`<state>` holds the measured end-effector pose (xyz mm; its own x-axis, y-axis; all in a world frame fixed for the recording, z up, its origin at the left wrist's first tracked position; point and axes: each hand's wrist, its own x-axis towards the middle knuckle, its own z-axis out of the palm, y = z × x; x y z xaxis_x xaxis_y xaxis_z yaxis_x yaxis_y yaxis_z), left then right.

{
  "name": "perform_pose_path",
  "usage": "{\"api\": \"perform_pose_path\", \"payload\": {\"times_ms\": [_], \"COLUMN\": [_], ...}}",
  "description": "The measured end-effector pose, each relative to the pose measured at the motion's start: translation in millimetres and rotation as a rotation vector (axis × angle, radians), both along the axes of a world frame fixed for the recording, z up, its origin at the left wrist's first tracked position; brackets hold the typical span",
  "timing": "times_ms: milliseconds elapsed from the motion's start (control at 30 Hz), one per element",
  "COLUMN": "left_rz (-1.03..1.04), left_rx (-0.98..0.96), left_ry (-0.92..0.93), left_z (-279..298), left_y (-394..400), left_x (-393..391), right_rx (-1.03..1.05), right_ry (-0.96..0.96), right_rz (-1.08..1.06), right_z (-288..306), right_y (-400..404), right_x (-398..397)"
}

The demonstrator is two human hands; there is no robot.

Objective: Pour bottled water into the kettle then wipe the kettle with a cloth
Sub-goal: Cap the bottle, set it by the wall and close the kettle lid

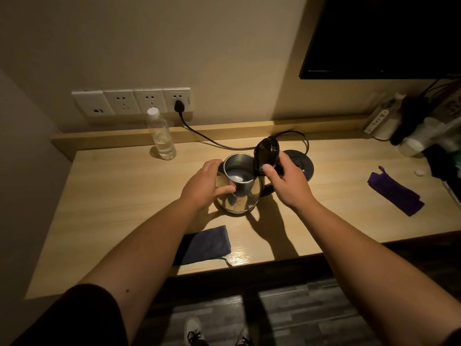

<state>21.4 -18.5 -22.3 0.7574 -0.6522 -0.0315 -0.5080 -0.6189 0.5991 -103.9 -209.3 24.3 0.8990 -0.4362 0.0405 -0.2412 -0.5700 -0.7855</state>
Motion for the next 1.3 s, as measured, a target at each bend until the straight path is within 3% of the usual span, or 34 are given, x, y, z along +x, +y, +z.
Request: {"api": "perform_pose_path", "payload": {"times_ms": [667, 1300], "left_rz": [0.02, 0.022], "left_rx": [-0.027, -0.005], "left_ry": [0.01, 0.004], "left_z": [-3, -2], "left_y": [1, 1], "left_x": [0, 0], "right_rx": [-0.294, -0.489], "right_ry": [0.056, 0.226], "right_rz": [0.195, 0.368], "right_z": [7, -1], "right_y": [10, 9], "right_x": [21, 50]}}
